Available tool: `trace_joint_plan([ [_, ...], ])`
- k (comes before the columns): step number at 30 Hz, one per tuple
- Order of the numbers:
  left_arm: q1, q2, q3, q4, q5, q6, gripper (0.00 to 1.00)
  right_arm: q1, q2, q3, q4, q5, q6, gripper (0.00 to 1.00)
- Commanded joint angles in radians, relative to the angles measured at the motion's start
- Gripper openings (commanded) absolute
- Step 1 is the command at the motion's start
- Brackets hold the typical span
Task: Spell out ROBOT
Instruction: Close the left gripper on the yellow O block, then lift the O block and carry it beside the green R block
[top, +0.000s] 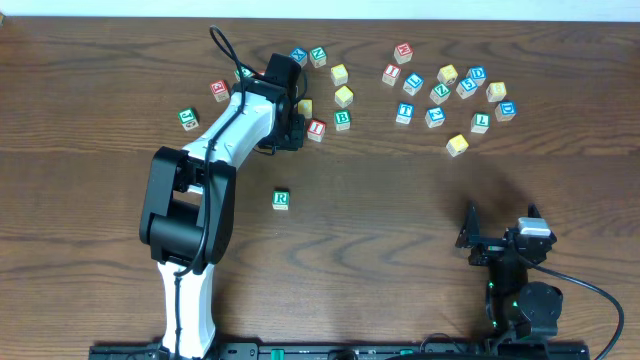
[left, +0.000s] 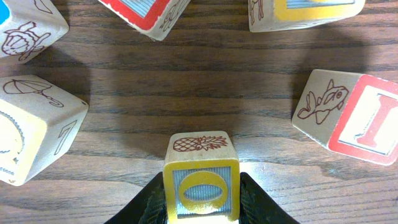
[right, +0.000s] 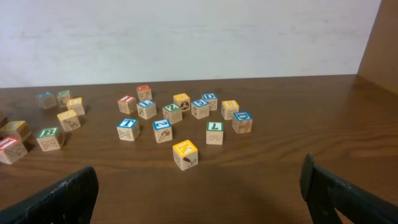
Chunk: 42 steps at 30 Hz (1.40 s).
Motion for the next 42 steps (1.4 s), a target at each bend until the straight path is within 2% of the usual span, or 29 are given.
trace_joint_plan([
  [1, 0.001, 0.008, 0.016, -0.003, -0.015, 0.0, 0.34, 0.0, -0.006, -0.002, -0.004, 0.008, 0.01, 0.99],
  [12, 0.002, -0.004, 0.017, -0.002, -0.016, 0.008, 0.33, 0.0, -0.006, -0.002, -0.004, 0.008, 0.01, 0.99],
  [20, 0.003, -0.091, 0.017, 0.007, -0.016, 0.015, 0.33, 0.0, -0.006, -0.002, -0.004, 0.008, 0.01, 0.99],
  [32, 0.0, -0.378, 0.017, -0.004, -0.016, 0.018, 0.3, 0.0, -0.006, -0.002, -0.004, 0.008, 0.01, 0.99],
  [38, -0.036, -0.568, 0.017, -0.119, -0.026, 0.01, 0.27, 0.0, -0.006, -0.002, -0.004, 0.008, 0.01, 0.99],
  [42, -0.108, -0.677, 0.017, -0.22, -0.141, -0.044, 0.26, 0.0, -0.006, -0.002, -0.004, 0.008, 0.01, 0.99],
])
